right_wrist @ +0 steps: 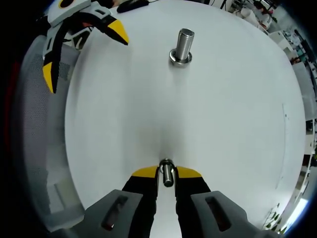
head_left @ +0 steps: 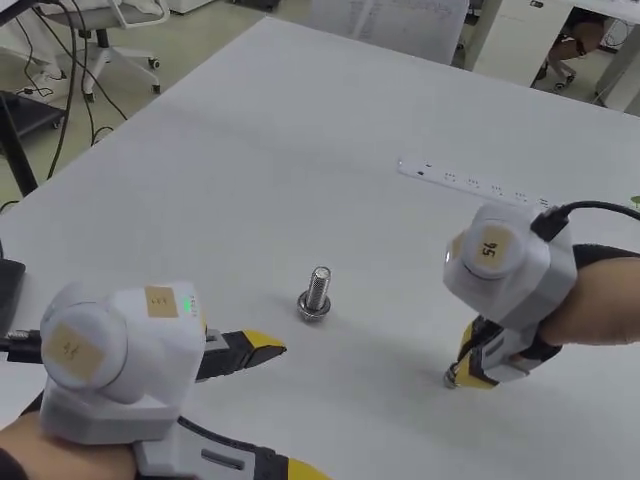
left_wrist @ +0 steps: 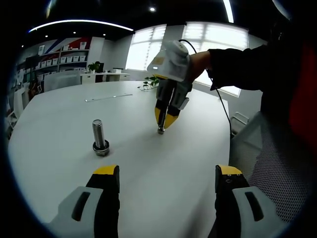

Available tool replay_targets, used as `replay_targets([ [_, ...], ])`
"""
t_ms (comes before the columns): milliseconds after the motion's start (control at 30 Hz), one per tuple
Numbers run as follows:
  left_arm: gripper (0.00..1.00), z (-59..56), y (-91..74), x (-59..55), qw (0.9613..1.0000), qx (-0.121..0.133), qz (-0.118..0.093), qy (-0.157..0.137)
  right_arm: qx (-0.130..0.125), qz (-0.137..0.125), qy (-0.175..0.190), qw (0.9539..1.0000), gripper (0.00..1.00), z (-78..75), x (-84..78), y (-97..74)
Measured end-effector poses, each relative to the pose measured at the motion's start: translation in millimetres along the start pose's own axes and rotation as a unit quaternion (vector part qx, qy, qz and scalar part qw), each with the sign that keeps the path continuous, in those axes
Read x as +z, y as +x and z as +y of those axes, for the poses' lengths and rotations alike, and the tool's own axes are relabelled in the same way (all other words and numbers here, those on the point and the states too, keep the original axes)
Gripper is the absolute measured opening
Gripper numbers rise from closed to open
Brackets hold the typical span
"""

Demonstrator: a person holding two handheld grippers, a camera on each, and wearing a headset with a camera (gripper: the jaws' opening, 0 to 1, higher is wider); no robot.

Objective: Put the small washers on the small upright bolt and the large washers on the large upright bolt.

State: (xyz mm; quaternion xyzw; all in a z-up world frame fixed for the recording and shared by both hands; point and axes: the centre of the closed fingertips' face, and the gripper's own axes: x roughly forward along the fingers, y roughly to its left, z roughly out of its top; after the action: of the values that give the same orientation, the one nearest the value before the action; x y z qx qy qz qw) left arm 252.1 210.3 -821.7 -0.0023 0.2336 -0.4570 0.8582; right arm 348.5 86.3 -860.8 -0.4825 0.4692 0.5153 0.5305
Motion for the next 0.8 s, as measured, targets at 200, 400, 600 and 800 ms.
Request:
replay_targets([
  [200,0.79,0.0,0.1,-0.4,1.0,0.0,0.0,-0.001,0.001,0.001,0.0,1.0,0.14,0.2,-0.4,2.7],
  [400,0.79,-0.7,-0.3,-0.6,1.0,0.0,0.001,-0.001,0.003,0.001,-0.001,1.0,0.14,1.5,-1.3,5.3],
  [600,0.79,-1.2,-0.1,-0.6,1.0,0.001,0.001,-0.001,0.002,-0.002,0.0,1.0,0.14,0.9,-1.5,5.6],
  [800,0.79,-1.3,-0.1,-0.7,1.0,0.003,0.0,-0.001,0.003,-0.004,0.002,1.0,0.17,1.7,-1.2,7.3],
])
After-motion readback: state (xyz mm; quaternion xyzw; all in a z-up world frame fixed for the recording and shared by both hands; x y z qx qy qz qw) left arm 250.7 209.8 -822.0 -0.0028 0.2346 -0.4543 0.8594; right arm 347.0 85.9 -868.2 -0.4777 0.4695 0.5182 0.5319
